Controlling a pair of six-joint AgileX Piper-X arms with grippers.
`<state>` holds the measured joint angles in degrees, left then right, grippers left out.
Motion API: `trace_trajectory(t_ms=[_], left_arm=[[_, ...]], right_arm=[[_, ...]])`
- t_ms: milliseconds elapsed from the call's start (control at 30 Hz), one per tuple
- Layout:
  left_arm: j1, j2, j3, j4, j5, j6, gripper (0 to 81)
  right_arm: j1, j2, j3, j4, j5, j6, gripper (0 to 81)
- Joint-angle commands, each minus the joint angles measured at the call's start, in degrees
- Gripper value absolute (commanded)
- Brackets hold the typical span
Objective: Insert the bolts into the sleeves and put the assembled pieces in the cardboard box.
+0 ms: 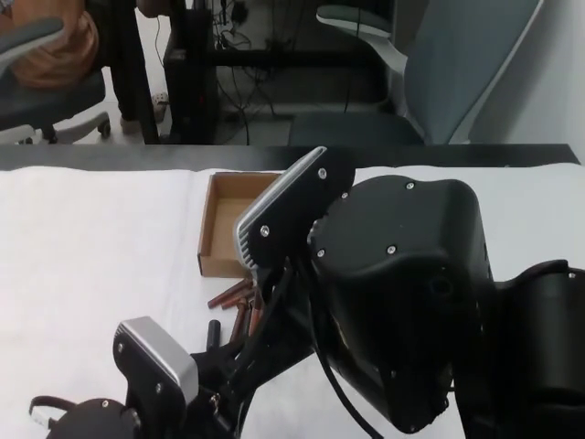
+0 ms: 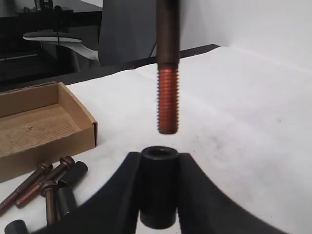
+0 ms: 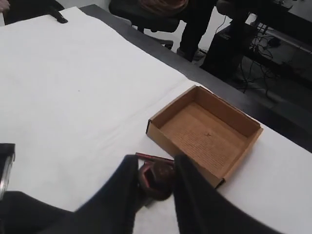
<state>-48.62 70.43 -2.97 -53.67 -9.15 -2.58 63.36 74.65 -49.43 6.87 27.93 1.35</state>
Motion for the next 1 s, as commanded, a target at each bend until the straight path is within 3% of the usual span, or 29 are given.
trace_trajectory(t_ms=[0,667,867,900,967], left_arm=[[0.1,0.1,-0.3,-3.2,-0.5,0.1,1.8],[0.1,0.1,-0.3,-8.7,-0.5,-1.5,1.8],[0.1,0.1,-0.5,-9.2,-0.7,-1.5,1.8],[0.1,0.1,-0.9,-9.3,-0.7,-1.5,1.8],[0.1,0.1,-1.6,-10.1,-0.7,-1.5,1.8]], right_arm=[[0.1,-1.0,-0.4,-0.3,0.5,-0.5,0.4],[0.1,-0.6,0.3,-0.2,-0.6,0.8,0.4],[0.1,-0.5,0.3,-0.2,-8.1,1.7,0.1],[0.2,-0.6,0.3,0.1,-8.6,1.8,2.4],[0.3,-0.6,0.3,0.2,-8.6,2.9,14.8]])
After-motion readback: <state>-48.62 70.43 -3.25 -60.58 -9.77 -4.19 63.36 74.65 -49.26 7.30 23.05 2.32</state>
